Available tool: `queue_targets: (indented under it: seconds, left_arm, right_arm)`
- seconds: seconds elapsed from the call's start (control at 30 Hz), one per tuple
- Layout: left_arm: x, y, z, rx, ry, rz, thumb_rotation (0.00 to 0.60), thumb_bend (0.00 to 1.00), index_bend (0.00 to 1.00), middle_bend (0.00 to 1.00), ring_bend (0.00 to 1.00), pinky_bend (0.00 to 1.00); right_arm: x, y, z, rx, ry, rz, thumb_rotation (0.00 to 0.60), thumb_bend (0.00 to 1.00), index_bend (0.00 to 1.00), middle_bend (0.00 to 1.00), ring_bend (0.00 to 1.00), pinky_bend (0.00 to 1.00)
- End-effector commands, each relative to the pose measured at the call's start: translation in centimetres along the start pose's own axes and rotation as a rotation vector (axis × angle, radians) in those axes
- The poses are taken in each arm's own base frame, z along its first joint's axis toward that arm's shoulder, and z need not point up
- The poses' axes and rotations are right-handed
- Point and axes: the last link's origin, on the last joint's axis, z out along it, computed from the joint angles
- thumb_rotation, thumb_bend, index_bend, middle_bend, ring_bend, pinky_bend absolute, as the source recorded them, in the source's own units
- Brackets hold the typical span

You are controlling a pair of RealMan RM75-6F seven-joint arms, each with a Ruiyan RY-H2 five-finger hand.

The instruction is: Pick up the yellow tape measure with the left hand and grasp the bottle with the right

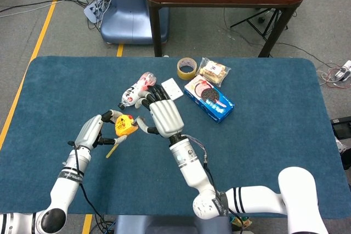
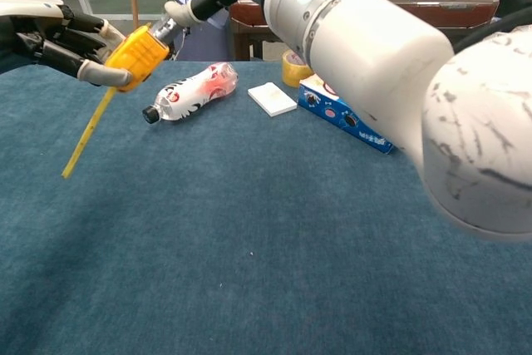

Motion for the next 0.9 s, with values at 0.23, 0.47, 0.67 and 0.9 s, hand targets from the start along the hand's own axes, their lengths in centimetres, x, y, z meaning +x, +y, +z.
queue_targets:
  seconds: [0.23,0.47,0.67,0.9]
  left_arm:
    - [-0.14,-0.26,0.30,0.008,0.001,-0.006,0.600,0.21,0.46,0.52,0.33,0.23]
    - [-0.38,-0.47,0.49,0.015,0.001,-0.020,0.600,0.21,0.46,0.52,0.33,0.24]
    - [-0.26,-0.58,0.67,0.018,0.006,-0.030,0.600,0.21,0.46,0.52,0.33,0.24]
    - [-0.07,-0.75,0.79,0.023,0.006,-0.037,0.600,0.21,0.46,0.52,0.33,0.24]
  right_arm:
    - [-0.32,0.14,0.22,-0.004,0.007,-0.003,0.600,0.40,0.54,0.33,0.19,0.05]
    - [-0.63,0.14,0.45,-0.008,0.013,0.002,0.600,0.40,0.59,0.38,0.24,0.05]
    - [-0.82,0.11,0.41,-0.011,0.002,0.010,0.600,0.41,0.63,0.42,0.26,0.05]
    - [-0.90,0.22,0.26,-0.012,-0.008,0.013,0.600,0.46,0.64,0.43,0.27,0.05]
